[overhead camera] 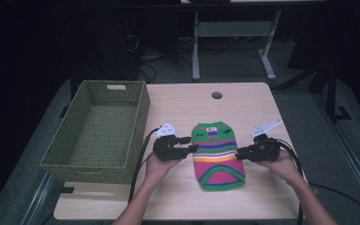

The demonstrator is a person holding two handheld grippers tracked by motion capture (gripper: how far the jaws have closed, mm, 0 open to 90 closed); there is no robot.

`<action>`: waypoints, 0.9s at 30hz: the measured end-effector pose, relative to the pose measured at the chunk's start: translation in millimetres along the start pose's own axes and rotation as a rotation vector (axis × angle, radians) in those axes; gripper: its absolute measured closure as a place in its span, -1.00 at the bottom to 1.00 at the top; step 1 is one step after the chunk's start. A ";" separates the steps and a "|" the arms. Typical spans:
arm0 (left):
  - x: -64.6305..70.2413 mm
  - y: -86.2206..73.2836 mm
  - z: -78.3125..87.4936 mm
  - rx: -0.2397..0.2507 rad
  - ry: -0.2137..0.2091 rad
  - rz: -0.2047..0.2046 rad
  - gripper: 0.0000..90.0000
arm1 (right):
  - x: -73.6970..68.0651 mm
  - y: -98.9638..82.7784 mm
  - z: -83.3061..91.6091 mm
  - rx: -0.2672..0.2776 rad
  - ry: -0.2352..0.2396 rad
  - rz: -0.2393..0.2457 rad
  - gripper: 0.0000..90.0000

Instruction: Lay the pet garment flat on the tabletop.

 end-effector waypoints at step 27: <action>7.5 -2.5 11.1 -0.022 -0.001 -0.019 0.11 | -6.7 -5.1 -8.2 0.007 0.035 -0.018 0.80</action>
Point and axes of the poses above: each handheld gripper's, and its own axes: z roughly backward along the jaws, y roughly out of its top, x roughly to its right, the point moved 2 cm from there along -z, roughly forward along the jaws, and after that the axes turned 10 degrees about -y, right-handed, at the moved point
